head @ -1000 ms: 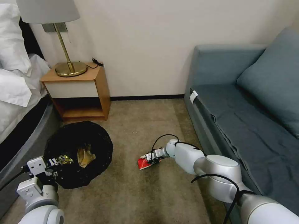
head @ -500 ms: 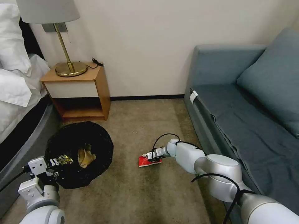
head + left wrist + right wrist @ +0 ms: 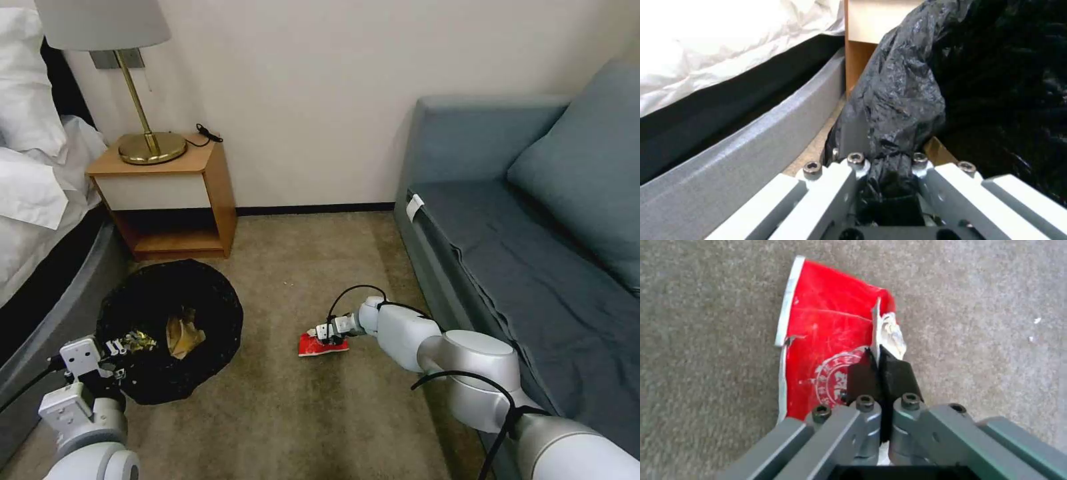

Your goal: Pick up the trash bin, then pick up the garbage on the floor and place it into the trash bin.

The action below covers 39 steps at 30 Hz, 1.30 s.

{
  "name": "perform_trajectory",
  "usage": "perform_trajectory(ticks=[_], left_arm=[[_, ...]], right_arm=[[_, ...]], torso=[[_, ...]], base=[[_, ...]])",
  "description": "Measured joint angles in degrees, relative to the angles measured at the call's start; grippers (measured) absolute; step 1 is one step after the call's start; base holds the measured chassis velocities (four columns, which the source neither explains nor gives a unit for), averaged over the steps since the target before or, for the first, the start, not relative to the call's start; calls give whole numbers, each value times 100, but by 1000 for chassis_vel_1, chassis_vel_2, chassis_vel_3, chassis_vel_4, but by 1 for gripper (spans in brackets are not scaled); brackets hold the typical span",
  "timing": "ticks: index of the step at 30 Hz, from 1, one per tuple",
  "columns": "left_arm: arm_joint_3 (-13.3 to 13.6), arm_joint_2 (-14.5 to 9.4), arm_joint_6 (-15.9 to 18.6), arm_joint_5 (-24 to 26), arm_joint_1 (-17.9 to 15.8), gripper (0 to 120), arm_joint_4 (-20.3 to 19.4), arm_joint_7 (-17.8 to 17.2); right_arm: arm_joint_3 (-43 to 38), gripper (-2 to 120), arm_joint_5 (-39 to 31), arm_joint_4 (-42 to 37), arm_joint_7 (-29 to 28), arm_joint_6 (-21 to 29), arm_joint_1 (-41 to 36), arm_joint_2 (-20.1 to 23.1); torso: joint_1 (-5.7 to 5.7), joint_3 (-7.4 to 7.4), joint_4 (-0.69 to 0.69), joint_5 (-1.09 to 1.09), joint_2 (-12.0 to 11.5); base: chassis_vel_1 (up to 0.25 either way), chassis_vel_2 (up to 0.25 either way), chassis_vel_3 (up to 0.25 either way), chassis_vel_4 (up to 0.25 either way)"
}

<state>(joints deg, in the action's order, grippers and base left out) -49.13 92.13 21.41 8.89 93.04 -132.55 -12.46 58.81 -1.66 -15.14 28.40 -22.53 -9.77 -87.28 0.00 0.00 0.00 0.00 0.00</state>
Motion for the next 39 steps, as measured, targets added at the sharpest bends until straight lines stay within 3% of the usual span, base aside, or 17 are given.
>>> perform_trajectory(ticks=[14,21,34,39], left_arm=[[-33,0,24,9,-48,2,71,0],[-75,0,41,34,-64,2,155,0],[-28,0,61,-18,-107,2,247,1],[-4,0,57,-48,-110,2,286,1]], right_arm=[[12,0,-480,-990,13,-173,191,649],[88,0,-1071,-1915,-10,-79,261,1116],[-151,0,-1309,-2644,-140,-99,277,1639],[-258,0,-1531,-3278,-276,-19,281,2298]], torso=[[0,0,0,0,0],[0,0,0,1,0],[0,0,0,1,0],[0,0,-1,1,0]], base=[[0,0,0,0],[0,0,0,0],[0,0,0,0],[0,0,0,0]])
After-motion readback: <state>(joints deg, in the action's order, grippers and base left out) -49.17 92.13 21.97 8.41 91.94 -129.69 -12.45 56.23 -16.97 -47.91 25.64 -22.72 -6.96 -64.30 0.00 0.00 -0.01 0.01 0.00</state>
